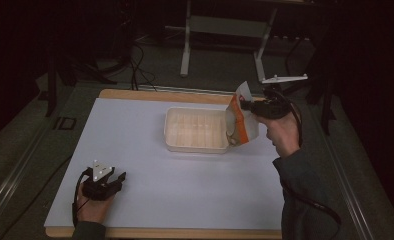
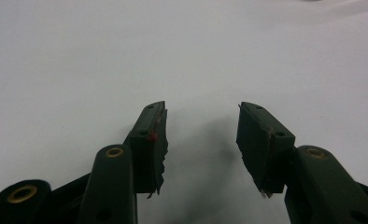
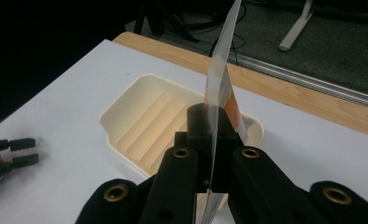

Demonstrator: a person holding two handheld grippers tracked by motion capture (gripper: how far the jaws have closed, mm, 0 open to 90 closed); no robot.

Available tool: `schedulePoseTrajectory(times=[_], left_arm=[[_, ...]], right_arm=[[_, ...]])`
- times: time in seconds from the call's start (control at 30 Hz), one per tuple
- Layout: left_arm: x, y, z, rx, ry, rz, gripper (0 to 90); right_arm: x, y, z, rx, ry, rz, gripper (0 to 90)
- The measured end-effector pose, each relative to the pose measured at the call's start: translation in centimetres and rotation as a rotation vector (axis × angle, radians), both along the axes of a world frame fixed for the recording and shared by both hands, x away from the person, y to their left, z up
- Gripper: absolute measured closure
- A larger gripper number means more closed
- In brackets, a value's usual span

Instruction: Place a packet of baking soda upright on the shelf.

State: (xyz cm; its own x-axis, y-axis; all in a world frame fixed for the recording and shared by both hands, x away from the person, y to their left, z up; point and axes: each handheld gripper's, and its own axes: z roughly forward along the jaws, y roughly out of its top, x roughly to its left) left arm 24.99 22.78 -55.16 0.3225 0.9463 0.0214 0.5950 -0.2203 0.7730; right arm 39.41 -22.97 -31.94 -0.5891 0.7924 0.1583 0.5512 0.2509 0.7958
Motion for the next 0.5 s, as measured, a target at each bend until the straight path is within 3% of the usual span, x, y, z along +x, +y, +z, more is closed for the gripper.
schedulePoseTrajectory(times=[0.23,0.5], left_arm=[[0.0,0.0,0.0,0.001,-0.003,0.000,52.2],[0.0,0.0,0.0,0.001,-0.004,-0.001,52.2]], right_arm=[[0.7,-0.2,-0.5,0.028,0.000,-0.033,90.0],[1.6,0.4,-0.6,0.026,-0.005,-0.054,90.0]])
